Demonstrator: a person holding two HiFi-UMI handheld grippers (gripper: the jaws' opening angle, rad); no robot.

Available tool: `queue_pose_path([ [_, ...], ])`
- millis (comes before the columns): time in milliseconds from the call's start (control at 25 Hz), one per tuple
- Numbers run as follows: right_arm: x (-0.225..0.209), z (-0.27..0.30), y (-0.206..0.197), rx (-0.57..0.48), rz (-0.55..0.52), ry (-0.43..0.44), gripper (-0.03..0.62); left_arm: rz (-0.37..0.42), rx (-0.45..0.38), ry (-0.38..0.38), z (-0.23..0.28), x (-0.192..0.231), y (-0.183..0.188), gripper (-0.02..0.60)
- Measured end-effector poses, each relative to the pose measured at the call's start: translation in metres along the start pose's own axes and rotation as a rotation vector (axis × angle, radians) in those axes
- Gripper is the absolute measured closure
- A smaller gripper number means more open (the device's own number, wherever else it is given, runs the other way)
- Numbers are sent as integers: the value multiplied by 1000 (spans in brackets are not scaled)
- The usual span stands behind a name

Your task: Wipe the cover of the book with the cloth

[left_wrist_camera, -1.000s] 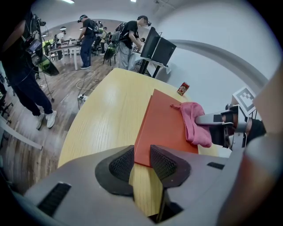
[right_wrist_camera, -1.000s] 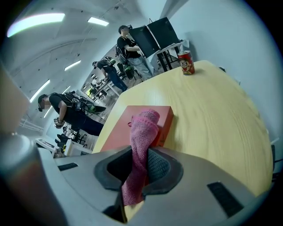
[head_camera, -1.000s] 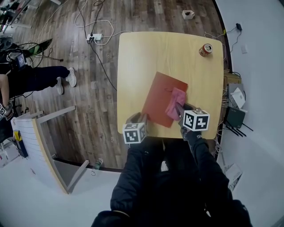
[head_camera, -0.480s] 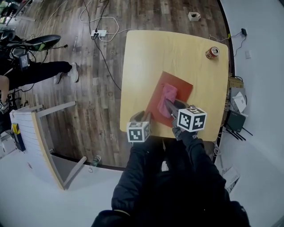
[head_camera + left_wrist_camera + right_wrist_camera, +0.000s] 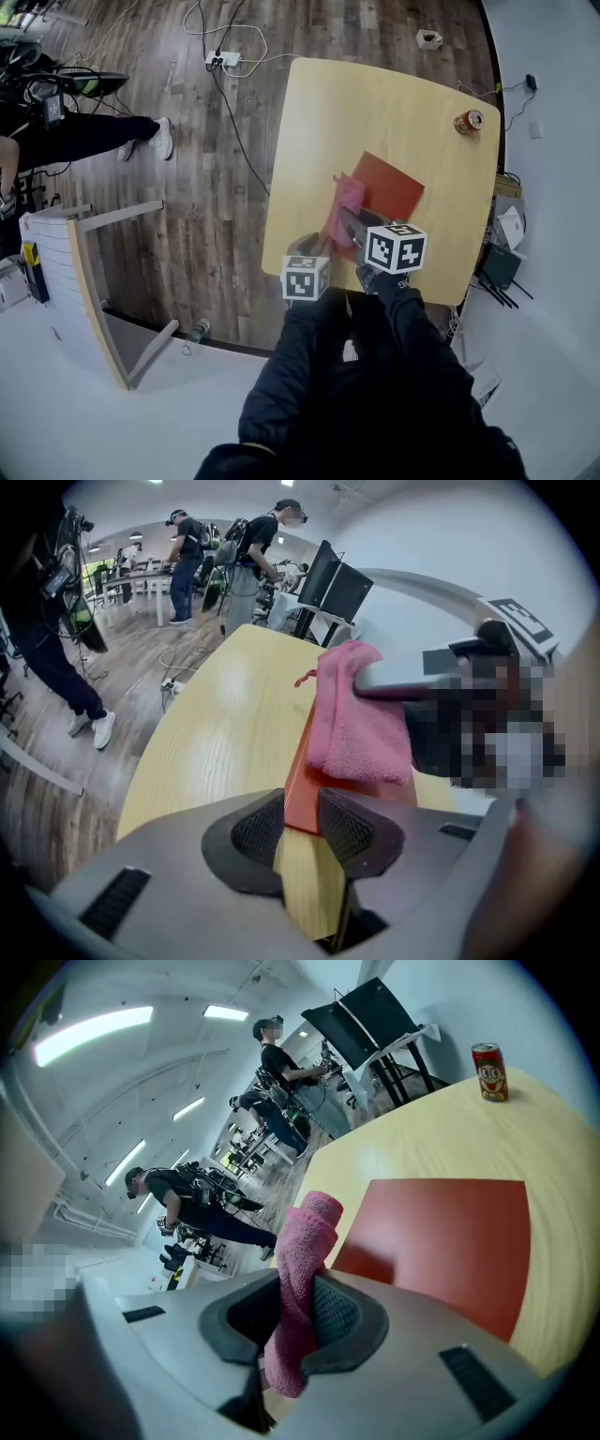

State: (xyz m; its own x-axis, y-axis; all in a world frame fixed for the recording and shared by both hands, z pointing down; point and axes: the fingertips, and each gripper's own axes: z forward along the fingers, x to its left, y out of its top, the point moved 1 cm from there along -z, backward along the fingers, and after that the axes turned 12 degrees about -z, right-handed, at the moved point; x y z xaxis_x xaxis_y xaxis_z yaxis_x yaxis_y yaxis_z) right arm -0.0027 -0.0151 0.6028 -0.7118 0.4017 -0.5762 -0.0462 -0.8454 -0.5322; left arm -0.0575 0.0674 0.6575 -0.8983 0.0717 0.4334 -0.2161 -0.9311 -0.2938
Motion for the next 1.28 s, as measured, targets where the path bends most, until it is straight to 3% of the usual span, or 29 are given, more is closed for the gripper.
queue_pose_path([
  [480, -20, 12, -28, 84, 0, -65, 516, 14, 1, -14, -1, 1, 2, 448],
  [1280, -65, -48, -60, 93, 2, -125, 516, 23, 6, 14, 2, 3, -1, 448],
])
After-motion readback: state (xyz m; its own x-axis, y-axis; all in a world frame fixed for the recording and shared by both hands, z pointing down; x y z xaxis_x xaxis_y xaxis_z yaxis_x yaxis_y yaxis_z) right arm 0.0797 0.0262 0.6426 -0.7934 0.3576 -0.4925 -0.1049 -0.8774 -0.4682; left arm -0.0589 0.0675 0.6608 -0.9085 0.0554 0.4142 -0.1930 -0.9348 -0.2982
